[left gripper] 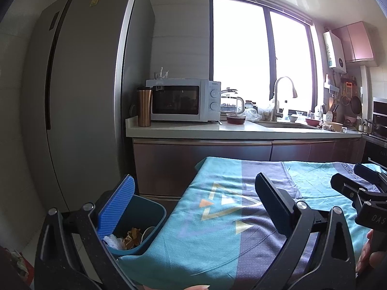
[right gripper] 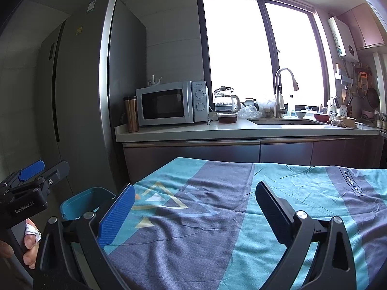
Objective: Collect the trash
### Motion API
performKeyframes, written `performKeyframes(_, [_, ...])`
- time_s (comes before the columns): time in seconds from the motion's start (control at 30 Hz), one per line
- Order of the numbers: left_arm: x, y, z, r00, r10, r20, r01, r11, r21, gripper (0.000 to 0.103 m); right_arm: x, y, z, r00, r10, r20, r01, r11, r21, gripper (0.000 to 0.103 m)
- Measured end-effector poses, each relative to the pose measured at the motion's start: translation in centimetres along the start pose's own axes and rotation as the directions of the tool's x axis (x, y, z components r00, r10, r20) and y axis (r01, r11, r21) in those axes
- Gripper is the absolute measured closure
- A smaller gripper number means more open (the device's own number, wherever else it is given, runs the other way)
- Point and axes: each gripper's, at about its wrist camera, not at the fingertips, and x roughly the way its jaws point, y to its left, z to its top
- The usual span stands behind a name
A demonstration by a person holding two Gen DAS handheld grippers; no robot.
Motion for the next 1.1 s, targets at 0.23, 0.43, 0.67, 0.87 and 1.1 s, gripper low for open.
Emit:
performKeyframes(0.23, [0.08, -0.18, 0.01, 1.0, 0.002, -0.002, -0.002, 1.0, 0.005, 0.005, 0.09, -0.14, -0.1, 1.0, 0.001, -0.002, -0.001, 1.0, 0.001, 0.007])
performKeyframes(0.43, [0.19, -0.18, -0.02, 1.0, 0.002, -0.004, -0.002, 1.0, 0.005, 0.005, 0.12, -0.34, -0.14, 1.0, 0.0, -0.004, 0.0, 1.0, 0.007, 0.007])
performKeyframes(0.67, [0.42, -0.27, -0.06, 1.0, 0.005, -0.008, -0.005, 1.0, 0.004, 0.005, 0.26, -0.57, -0.16, 1.0, -0.003, -0.005, 0.003, 1.0, 0.01, 0.007])
performKeyframes(0.87, [0.45, -0.31, -0.06, 1.0, 0.005, -0.01, -0.005, 1.0, 0.005, 0.005, 0.26, -0.55, -0.26, 1.0, -0.009, -0.003, 0.009, 1.0, 0.012, 0.007])
performKeyframes(1.1, [0.49, -0.32, -0.11, 1.0, 0.007, -0.01, -0.007, 1.0, 0.008, 0.005, 0.23, -0.68, -0.37, 1.0, -0.01, -0.004, 0.01, 1.0, 0.016, 0.007])
